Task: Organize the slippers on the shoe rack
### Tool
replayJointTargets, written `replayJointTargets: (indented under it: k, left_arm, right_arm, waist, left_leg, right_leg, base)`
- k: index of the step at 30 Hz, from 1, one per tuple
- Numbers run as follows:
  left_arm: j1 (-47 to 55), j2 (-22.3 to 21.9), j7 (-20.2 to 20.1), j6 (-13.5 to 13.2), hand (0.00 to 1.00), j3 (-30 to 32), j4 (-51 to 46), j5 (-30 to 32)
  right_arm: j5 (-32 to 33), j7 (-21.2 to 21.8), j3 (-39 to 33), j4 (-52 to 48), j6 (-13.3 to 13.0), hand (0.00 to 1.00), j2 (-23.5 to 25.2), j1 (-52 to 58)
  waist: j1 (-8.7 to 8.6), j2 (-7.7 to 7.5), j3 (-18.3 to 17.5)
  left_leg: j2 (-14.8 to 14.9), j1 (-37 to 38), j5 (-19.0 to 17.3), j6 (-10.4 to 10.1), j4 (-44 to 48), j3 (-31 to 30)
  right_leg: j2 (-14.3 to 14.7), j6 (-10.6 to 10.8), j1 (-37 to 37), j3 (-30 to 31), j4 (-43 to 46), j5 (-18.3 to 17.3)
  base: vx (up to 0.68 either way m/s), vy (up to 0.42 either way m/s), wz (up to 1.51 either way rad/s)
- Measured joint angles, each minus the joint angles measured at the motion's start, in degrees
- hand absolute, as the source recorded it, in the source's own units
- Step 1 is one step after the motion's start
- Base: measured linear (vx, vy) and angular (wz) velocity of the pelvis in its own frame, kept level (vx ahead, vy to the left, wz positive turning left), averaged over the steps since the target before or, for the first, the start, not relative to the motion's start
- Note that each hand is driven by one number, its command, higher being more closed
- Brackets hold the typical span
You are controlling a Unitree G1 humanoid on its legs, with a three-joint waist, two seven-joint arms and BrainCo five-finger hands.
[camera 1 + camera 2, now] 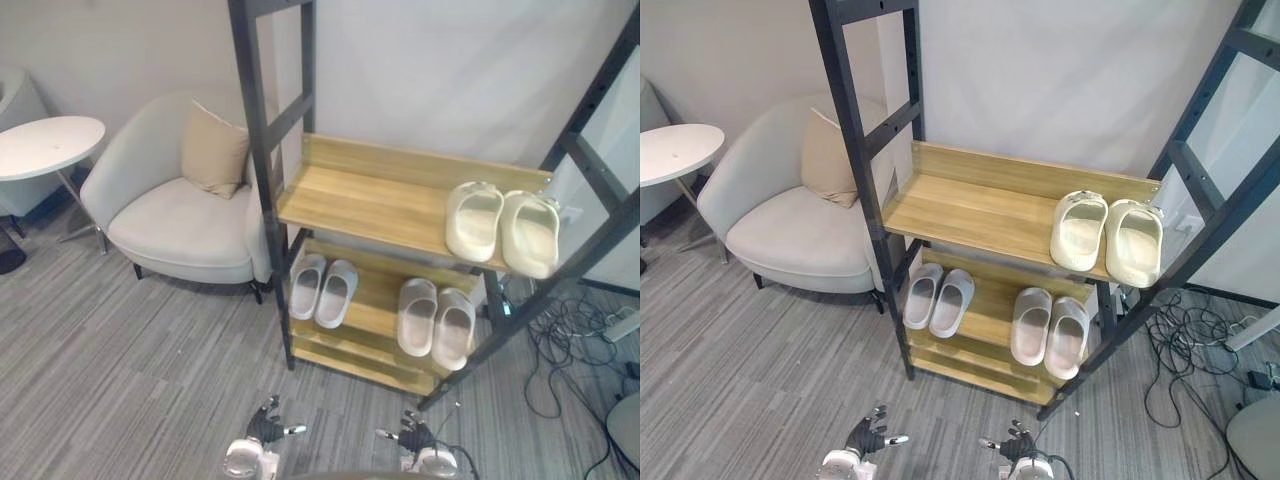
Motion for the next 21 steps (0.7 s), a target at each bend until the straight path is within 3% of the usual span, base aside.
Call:
replayJointTargets:
  k: [7,8,10,11,12,15,16,17,19,21]
  left_arm:
    - [-0.75,-0.16,0.52,-0.1,0.0,0.58,2.46,0.76]
    - [-0.91,-0.2,0.53,-0.11,0.0,0.58,2.46,1.0]
    - [-1.08,0.1,0.75,-0.11,0.0,0.22,2.31,1.17]
    - [-1.41,0.42,0.94,0.06,0.0,-0.02,2.67,1.17]
    - [-2.14,0.61,1.4,0.38,0.0,-0.78,3.22,1.14]
    - [-2.96,0.51,1.88,0.55,0.0,-1.65,3.01,1.13]
    - [-3.02,0.8,2.15,0.65,0.0,-1.54,2.16,1.06]
    - [-3.06,1.38,2.44,0.73,0.0,-1.43,1.49,1.02]
    - [-3.0,1.75,2.52,1.03,0.0,-1.31,0.94,1.01]
    - [-2.92,2.16,2.31,1.05,0.0,-0.3,0.71,1.01]
  right_arm:
    - [-0.17,0.0,-0.02,1.44,0.0,0.0,-0.08,-1.1]
    - [-0.34,0.04,-0.02,1.45,0.01,0.0,-0.07,-1.34]
    - [-1.99,0.05,0.05,1.31,-0.09,0.0,-0.13,-2.03]
    - [-2.23,0.06,0.05,1.21,-0.15,0.0,-0.21,-2.12]
    - [-2.21,0.03,0.05,0.93,-0.49,0.0,-0.29,-2.17]
    - [-2.19,0.05,0.11,1.41,-0.52,0.0,-1.36,-1.61]
    - [-2.07,0.47,0.05,1.03,-0.62,0.0,-1.99,-0.72]
    - [-0.69,1.88,-0.13,0.68,-0.64,0.0,-2.75,-0.65]
    - [0.32,2.85,0.11,-1.0,-0.72,0.0,-4.35,-0.87]
    - [1.28,3.56,0.33,-1.08,-0.86,0.0,-5.31,-0.99]
  waist:
    - [-0.87,0.11,0.44]
    - [-0.81,0.74,1.11]
    - [-1.27,-0.08,2.06]
    - [-1.62,-0.83,2.14]
    - [-2.05,-1.44,2.45]
    - [-2.42,-1.57,2.41]
    - [-2.29,-2.17,2.46]
    - [-2.13,-1.65,3.42]
    - [-2.07,-0.16,4.52]
    - [-1.97,1.24,4.92]
  left_leg:
    - [0.5,1.38,-1.46,-0.25,0.63,2.27]
    - [0.63,0.95,-2.18,-0.1,1.99,2.53]
    - [-0.4,-0.69,-4.0,0.6,5.79,2.02]
    - [-1.16,-1.37,-4.24,0.7,6.6,1.19]
    - [-2.27,-2.82,-4.29,0.8,7.69,-1.64]
    - [-3.69,-6.27,-4.21,0.63,10.02,-7.26]
    - [-4.44,-7.78,-3.88,0.04,11.15,-9.77]
    - [-4.52,-8.91,-3.59,-0.63,11.55,-11.96]
    - [-3.05,-10.16,-2.74,-2.02,11.21,-14.56]
    - [-0.59,-11.53,-0.82,-4.03,9.21,-17.95]
  right_leg:
    - [-0.04,0.39,-0.69,2.64,2.56,-1.35]
    - [-0.47,0.12,-1.91,2.93,6.22,-2.98]
    - [-3.99,0.21,-8.5,6.04,22.68,-10.54]
    - [-4.92,0.37,-10.8,8.84,27.4,-12.34]
    - [-4.59,-0.54,-12.5,15.89,31.32,-14.22]
    - [-3.69,-0.29,-11.86,23.93,30.76,-17.19]
    - [-3.61,1.36,-10.55,26.26,28.57,-19.31]
    - [-3.56,3.19,-9.1,25.41,26.44,-20.4]
    - [-2.26,2.76,-8.8,22.42,25.79,-20.05]
    - [-0.09,1.04,-7.84,17.93,23.21,-18.82]
  base:
    - [0.03,0.007,-0.17]
    - [0.08,0.04,-0.15]
    - [0.02,0.031,0.06]
    - [0.01,-0.029,0.64]
    - [0.03,-0.043,0.91]
    - [0.04,-0.078,1.27]
    - [0.03,-0.126,1.1]
    - [0.02,-0.148,1.02]
    - [-0.05,-0.196,0.76]
    - [-0.06,-0.241,0.79]
